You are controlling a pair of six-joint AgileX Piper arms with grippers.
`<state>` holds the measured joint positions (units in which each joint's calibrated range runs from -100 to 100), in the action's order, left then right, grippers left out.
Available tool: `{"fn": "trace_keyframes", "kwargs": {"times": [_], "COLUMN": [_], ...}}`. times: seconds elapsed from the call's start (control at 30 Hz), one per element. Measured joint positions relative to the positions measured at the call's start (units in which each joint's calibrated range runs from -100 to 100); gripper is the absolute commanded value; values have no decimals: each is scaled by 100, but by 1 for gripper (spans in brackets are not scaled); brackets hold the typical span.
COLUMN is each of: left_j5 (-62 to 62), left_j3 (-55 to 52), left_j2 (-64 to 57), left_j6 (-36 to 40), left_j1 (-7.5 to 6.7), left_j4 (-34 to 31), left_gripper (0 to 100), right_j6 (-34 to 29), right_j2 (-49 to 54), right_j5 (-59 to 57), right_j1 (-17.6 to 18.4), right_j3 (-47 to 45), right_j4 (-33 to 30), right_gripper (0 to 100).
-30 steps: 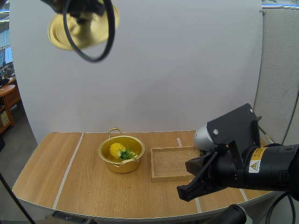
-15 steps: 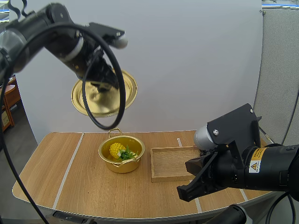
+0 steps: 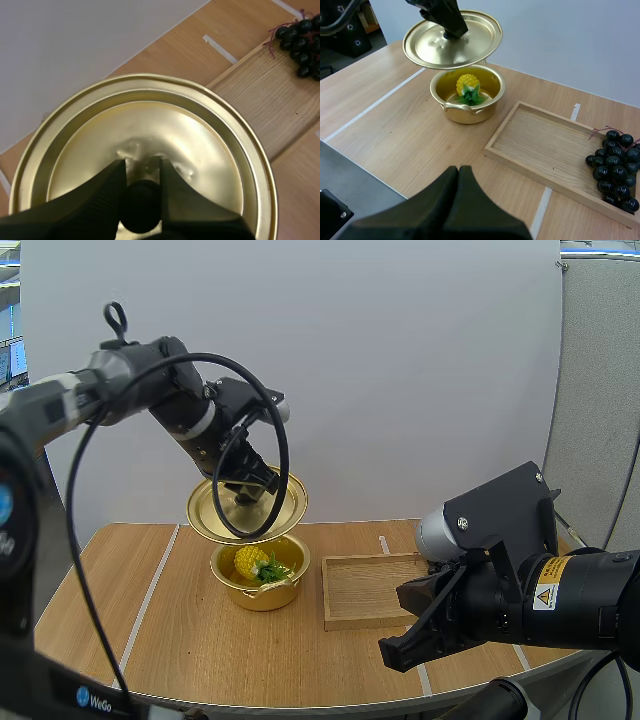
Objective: Open the pot, put the pineapple inside, and close it
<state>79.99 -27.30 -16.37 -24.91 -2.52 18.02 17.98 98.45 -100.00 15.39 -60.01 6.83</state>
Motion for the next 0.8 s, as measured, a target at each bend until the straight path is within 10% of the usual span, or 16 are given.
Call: {"fn": "trace_keyframes", "kwargs": {"times": [0.8], "left_j5": [-1388], "left_j3": [-335], "left_j2": [1722], "left_j6": [-337], "left_j1": [0], "left_j4": [178], "left_gripper": [0], "right_j6": [32], "right_j2": [0], "right_j5": [0], "right_j1": [0], "right_j3": [0], "right_j4": [0], "right_gripper": [0]}}
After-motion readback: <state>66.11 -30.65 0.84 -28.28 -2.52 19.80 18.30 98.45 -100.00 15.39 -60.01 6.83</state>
